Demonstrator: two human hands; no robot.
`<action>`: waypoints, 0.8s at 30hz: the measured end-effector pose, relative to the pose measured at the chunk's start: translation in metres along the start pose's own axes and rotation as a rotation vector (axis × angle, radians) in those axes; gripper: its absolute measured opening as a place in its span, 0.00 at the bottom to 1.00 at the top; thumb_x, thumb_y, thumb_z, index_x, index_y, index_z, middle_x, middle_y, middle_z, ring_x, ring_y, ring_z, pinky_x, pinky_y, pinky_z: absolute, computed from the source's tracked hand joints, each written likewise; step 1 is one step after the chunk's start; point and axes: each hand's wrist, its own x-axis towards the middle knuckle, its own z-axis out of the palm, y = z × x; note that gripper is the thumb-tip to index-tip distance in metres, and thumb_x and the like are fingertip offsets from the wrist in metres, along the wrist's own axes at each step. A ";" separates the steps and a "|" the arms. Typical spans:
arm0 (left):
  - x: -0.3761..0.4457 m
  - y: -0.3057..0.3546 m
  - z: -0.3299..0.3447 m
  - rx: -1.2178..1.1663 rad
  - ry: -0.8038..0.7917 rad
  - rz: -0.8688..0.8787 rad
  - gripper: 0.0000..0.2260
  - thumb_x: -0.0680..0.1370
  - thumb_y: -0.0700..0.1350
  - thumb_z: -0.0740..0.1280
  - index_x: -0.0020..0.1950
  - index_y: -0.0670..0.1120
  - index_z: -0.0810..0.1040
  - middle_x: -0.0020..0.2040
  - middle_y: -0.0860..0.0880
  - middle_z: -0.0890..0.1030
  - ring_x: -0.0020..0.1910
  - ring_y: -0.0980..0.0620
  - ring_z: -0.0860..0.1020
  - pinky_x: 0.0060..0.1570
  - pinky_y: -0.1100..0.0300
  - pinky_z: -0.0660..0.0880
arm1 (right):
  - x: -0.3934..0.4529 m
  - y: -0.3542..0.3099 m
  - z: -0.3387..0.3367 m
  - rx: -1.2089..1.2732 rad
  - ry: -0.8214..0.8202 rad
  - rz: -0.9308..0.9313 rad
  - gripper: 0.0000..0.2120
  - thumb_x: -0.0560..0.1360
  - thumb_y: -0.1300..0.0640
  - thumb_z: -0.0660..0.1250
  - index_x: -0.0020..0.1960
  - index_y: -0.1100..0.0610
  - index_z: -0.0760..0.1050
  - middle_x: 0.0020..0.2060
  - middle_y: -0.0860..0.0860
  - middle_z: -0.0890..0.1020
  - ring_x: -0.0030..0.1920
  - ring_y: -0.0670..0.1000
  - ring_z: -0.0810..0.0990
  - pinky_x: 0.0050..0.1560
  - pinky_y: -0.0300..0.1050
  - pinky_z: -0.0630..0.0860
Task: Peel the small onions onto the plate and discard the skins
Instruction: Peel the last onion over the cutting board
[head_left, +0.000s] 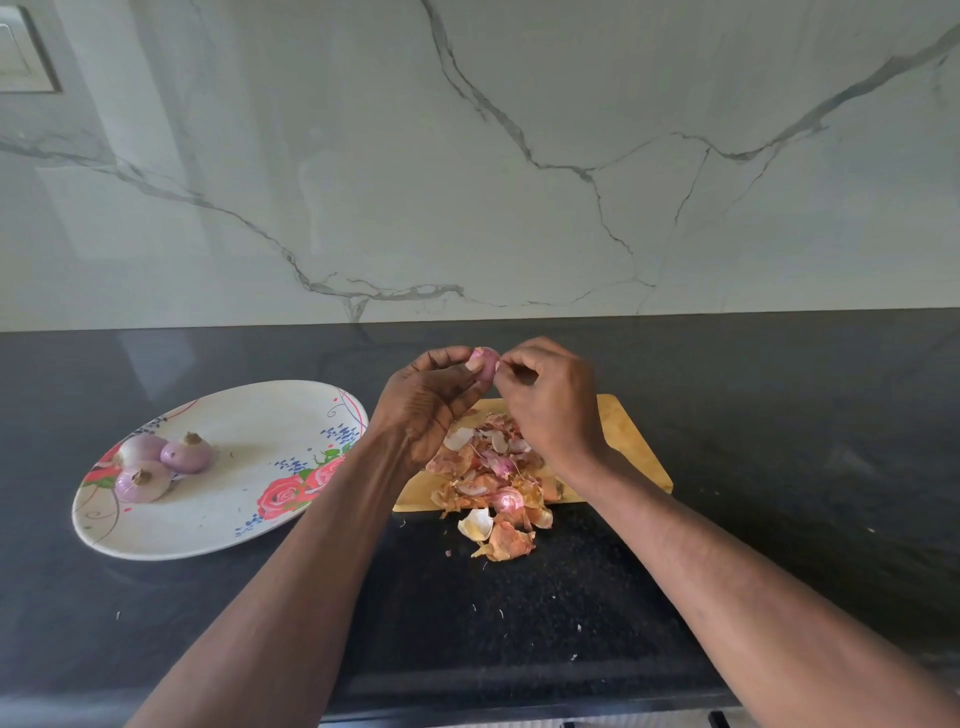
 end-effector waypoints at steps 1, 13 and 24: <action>0.000 0.000 0.000 0.014 0.000 0.011 0.07 0.72 0.29 0.69 0.48 0.37 0.78 0.45 0.40 0.86 0.43 0.47 0.86 0.45 0.57 0.83 | 0.000 0.001 0.002 -0.053 0.004 -0.024 0.12 0.77 0.56 0.69 0.40 0.63 0.81 0.37 0.52 0.81 0.33 0.50 0.78 0.31 0.49 0.78; -0.004 -0.005 0.002 0.169 -0.025 0.068 0.07 0.77 0.28 0.64 0.49 0.37 0.80 0.45 0.43 0.85 0.43 0.47 0.85 0.45 0.56 0.84 | -0.001 -0.001 0.005 -0.301 0.063 -0.161 0.11 0.76 0.62 0.70 0.38 0.61 0.71 0.33 0.54 0.73 0.33 0.48 0.67 0.31 0.39 0.61; -0.003 0.002 0.003 0.026 -0.026 -0.018 0.08 0.79 0.33 0.65 0.58 0.35 0.77 0.49 0.39 0.84 0.47 0.45 0.85 0.51 0.54 0.83 | 0.008 0.004 -0.009 0.044 0.024 0.082 0.09 0.74 0.67 0.71 0.53 0.61 0.78 0.46 0.53 0.79 0.41 0.43 0.76 0.40 0.34 0.76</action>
